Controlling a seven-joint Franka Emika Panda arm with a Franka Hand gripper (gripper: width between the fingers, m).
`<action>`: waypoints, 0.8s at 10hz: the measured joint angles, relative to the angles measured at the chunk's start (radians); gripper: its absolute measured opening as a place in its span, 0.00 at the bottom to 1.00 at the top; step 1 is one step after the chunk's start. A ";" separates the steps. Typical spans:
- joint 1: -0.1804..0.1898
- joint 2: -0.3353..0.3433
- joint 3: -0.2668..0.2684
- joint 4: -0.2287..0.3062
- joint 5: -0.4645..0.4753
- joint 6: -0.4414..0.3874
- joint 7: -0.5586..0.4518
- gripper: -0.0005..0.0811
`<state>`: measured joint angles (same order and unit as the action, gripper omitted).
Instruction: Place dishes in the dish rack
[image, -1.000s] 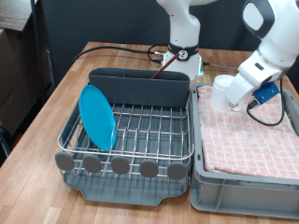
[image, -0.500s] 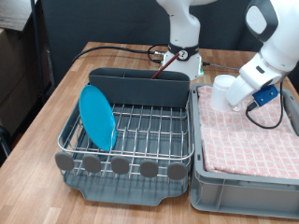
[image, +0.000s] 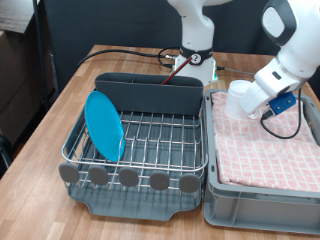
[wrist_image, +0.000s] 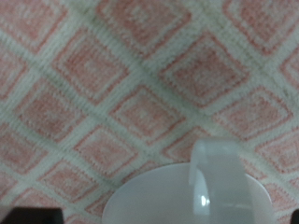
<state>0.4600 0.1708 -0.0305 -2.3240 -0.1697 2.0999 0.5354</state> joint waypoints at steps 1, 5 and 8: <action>0.000 0.001 -0.002 0.000 0.002 0.000 0.007 0.48; 0.000 0.002 -0.008 -0.001 0.008 0.000 0.009 0.09; 0.000 -0.004 -0.011 0.007 0.011 -0.008 0.009 0.09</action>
<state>0.4598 0.1671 -0.0419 -2.3165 -0.1586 2.0915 0.5443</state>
